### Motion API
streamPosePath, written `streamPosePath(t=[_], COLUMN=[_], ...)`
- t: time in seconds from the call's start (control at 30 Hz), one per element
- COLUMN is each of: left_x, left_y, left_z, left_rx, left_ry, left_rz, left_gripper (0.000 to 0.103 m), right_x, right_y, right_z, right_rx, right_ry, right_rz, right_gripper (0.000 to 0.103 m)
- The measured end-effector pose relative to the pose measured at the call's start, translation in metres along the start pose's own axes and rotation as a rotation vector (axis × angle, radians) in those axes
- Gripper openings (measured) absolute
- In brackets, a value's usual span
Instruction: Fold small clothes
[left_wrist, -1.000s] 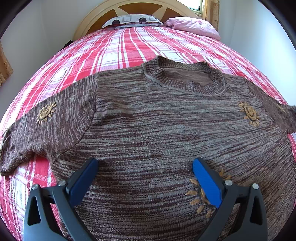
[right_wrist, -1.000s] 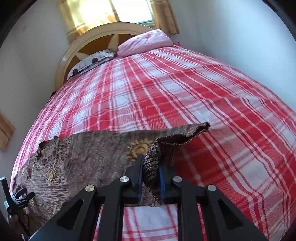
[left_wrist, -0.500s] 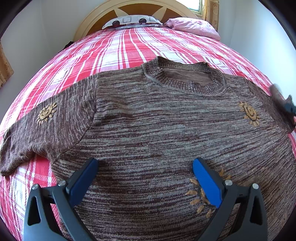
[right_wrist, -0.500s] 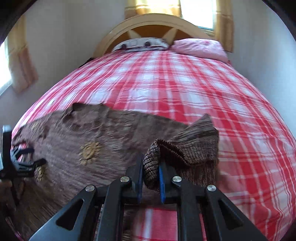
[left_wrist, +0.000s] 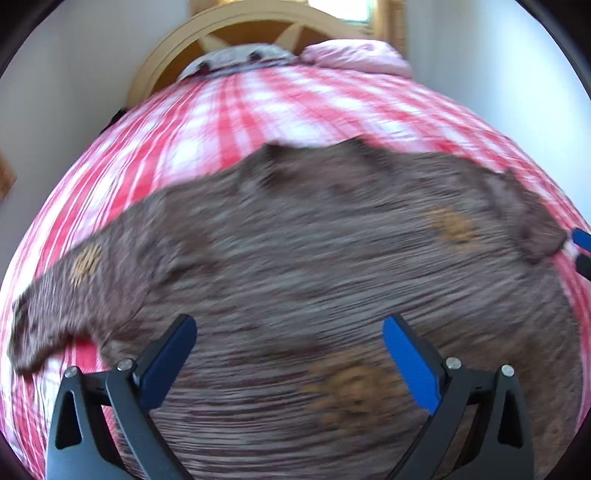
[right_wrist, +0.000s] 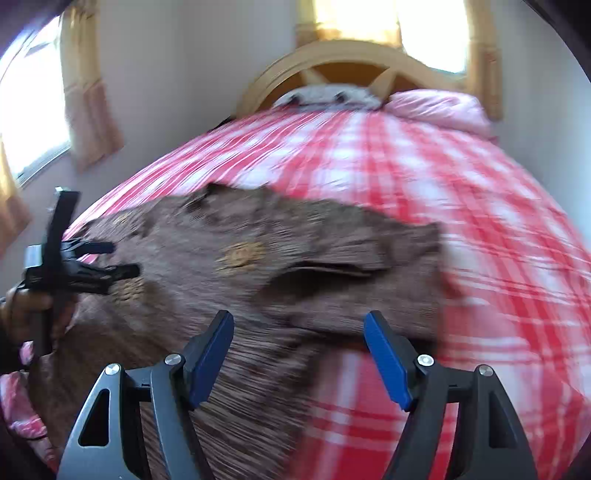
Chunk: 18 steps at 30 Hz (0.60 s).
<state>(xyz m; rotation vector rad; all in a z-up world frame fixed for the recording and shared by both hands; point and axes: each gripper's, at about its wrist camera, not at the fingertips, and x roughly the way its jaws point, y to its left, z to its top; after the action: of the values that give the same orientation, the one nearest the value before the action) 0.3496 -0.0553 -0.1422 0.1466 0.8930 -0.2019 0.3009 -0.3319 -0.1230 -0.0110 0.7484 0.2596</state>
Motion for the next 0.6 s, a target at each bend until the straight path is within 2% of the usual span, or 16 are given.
streamPosePath(t=[0.07,0.13,0.2,0.23,0.27,0.37,0.53,0.6], left_x=[-0.009,-0.013,-0.012,-0.010,-0.006,0.006,0.026,0.036], left_y=[-0.033,-0.061,-0.089,-0.104,-0.115,-0.139,-0.167,-0.176], left_z=[0.013,0.022,0.031,0.037,0.042,0.054,0.063,0.062], left_rx=[0.067,0.131,0.197,0.223,0.233,0.228,0.221,0.242], left_ry=[-0.027,-0.046,-0.065,-0.066,-0.060,-0.034,-0.006,0.021], left_rz=[-0.043,-0.067,-0.084,-0.099,-0.116,-0.180,-0.198,-0.169], left_gripper=[0.102,0.102,0.095,0.088,0.081,0.073,0.072,0.069], right_x=[-0.010,-0.013,-0.016,-0.018,-0.022,-0.028,-0.031,-0.032], right_y=[-0.015,-0.025,-0.039,-0.046,-0.052,-0.065,-0.074,-0.074], right_z=[-0.011,-0.017,-0.025,-0.027,-0.028,-0.031,-0.036,-0.037], right_rx=[0.015,0.045,0.107,0.142,0.170,0.227,0.269,0.269], right_ry=[-0.048,-0.072,-0.096,-0.110,-0.124,-0.151,-0.162,-0.169], right_rz=[-0.089,-0.119,-0.126,-0.122,-0.121,-0.131,-0.132,-0.128], right_gripper=[0.074,0.074,0.074,0.074,0.074,0.074,0.074,0.074])
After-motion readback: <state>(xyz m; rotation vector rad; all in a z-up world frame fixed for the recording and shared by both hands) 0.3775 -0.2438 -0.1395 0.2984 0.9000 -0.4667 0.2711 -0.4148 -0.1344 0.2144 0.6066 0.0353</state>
